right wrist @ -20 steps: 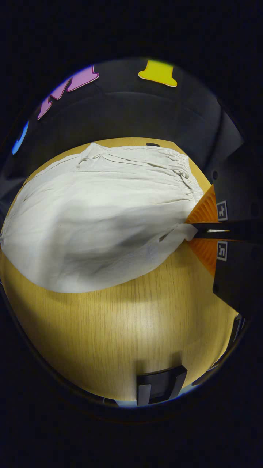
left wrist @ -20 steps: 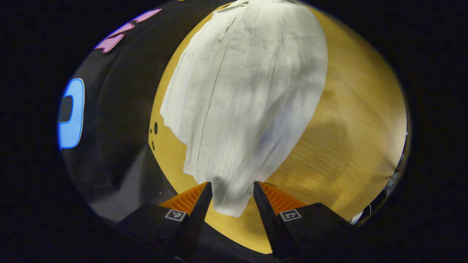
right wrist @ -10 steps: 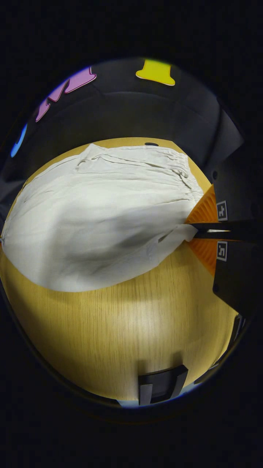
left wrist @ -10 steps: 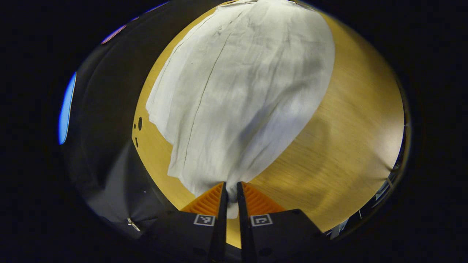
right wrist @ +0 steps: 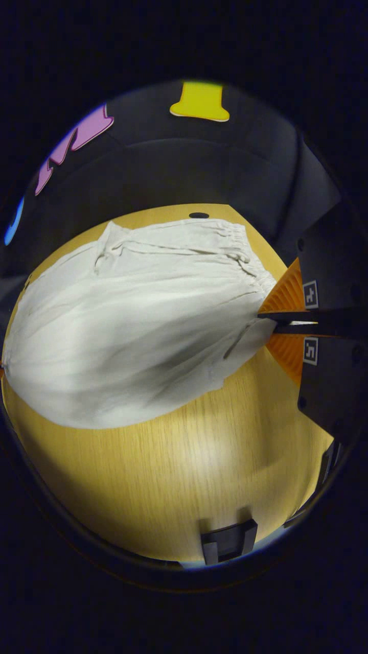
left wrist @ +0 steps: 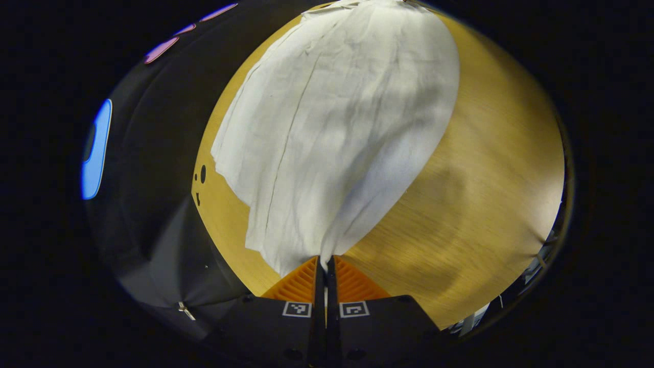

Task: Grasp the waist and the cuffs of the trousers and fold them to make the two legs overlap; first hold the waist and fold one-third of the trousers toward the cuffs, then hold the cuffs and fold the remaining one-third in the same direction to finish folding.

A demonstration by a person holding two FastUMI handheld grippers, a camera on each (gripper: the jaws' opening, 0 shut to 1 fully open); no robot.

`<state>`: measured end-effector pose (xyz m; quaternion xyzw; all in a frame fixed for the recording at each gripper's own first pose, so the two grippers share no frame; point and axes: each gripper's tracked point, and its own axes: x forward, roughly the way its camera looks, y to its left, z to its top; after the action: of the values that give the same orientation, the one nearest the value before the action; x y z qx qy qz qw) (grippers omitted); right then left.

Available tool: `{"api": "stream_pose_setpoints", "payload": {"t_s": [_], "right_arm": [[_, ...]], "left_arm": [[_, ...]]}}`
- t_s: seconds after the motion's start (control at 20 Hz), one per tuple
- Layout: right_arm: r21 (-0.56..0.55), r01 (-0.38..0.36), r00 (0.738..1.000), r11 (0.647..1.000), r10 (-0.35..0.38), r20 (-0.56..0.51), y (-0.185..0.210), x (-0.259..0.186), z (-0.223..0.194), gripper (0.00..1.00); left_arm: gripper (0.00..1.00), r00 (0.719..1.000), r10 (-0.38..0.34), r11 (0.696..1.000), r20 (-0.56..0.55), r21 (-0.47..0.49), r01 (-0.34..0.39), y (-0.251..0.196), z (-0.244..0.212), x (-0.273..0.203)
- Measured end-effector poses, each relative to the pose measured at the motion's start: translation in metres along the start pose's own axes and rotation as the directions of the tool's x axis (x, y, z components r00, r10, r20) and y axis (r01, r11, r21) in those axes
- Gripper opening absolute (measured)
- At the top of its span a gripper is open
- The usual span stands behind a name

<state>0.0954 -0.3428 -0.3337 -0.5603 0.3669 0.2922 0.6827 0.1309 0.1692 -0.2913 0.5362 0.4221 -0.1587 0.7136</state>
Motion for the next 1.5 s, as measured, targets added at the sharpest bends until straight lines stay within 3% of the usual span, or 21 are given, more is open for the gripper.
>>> {"api": "stream_pose_setpoints", "payload": {"t_s": [0.3, 0.45, 0.55, 0.6, 0.65, 0.9, 1.1, 1.15, 1.2, 1.3, 1.35, 1.45, 1.5], "right_arm": [[-0.058, 0.056, 0.998, 0.997, -0.054, 0.033, -0.058, -0.014, 0.018, 0.05], [-0.035, 0.093, 0.995, 0.995, -0.092, 0.042, -0.099, -0.008, 0.026, 0.05], [0.021, 0.109, 0.993, 0.994, -0.11, 0.051, -0.129, -0.002, 0.032, 0.05], [0.059, 0.115, 0.991, 0.992, -0.119, 0.059, -0.142, 0.001, 0.035, 0.1], [0.101, 0.117, 0.99, 0.988, -0.124, 0.065, -0.154, 0.006, 0.039, 0.05], [0.248, 0.107, 0.991, 0.963, -0.124, 0.058, -0.203, 0.044, 0.047, 0.06], [0.422, 0.09, 0.99, 0.902, -0.127, 0.059, -0.235, 0.08, 0.058, 0.05], [0.453, 0.079, 0.992, 0.888, -0.114, 0.05, -0.237, 0.087, 0.058, 0.1], [0.482, 0.064, 0.995, 0.874, -0.092, 0.033, -0.235, 0.096, 0.056, 0.05], [0.522, 0.045, 0.999, 0.852, -0.047, -0.01, -0.229, 0.108, 0.051, 0.05], [0.536, 0.031, 1.0, 0.843, -0.028, -0.014, -0.225, 0.108, 0.052, 0.08], [0.561, 0.015, 1.0, 0.828, -0.008, -0.016, -0.221, 0.109, 0.053, 0.28], [0.58, 0.017, 1.0, 0.815, -0.01, -0.015, -0.219, 0.111, 0.051, 0.51]], "left_arm": [[0.06, 0.998, 0.051, 0.999, 0.048, -0.004, -0.05, 0.049, 0.018, -0.02], [0.06, 0.997, 0.057, 0.998, 0.058, -0.006, -0.056, 0.083, 0.028, -0.025], [0.06, 0.997, 0.044, 0.999, 0.06, -0.033, -0.042, 0.103, 0.035, -0.023], [0.06, 0.997, 0.047, 0.998, 0.067, -0.054, -0.044, 0.116, 0.04, -0.021], [0.06, 0.996, 0.056, 0.996, 0.074, -0.075, -0.05, 0.129, 0.046, -0.018], [0.06, 0.994, 0.07, 0.991, 0.088, -0.117, -0.06, 0.182, 0.078, 0.014], [0.06, 0.99, 0.108, 0.977, 0.096, -0.192, -0.088, 0.222, 0.108, 0.047], [0.06, 0.988, 0.119, 0.974, 0.094, -0.203, -0.098, 0.229, 0.115, 0.055], [0.06, 0.989, 0.123, 0.971, 0.088, -0.216, -0.102, 0.232, 0.118, 0.063], [0.07, 0.992, 0.108, 0.969, 0.065, -0.232, -0.091, 0.228, 0.122, 0.079], [0.07, 0.995, 0.083, 0.97, 0.055, -0.234, -0.068, 0.221, 0.122, 0.085], [0.2, 0.996, 0.046, 0.966, 0.073, -0.258, -0.026, 0.209, 0.127, 0.089], [0.45, 0.995, 0.033, 0.959, 0.097, -0.282, -0.005, 0.203, 0.128, 0.089]]}}
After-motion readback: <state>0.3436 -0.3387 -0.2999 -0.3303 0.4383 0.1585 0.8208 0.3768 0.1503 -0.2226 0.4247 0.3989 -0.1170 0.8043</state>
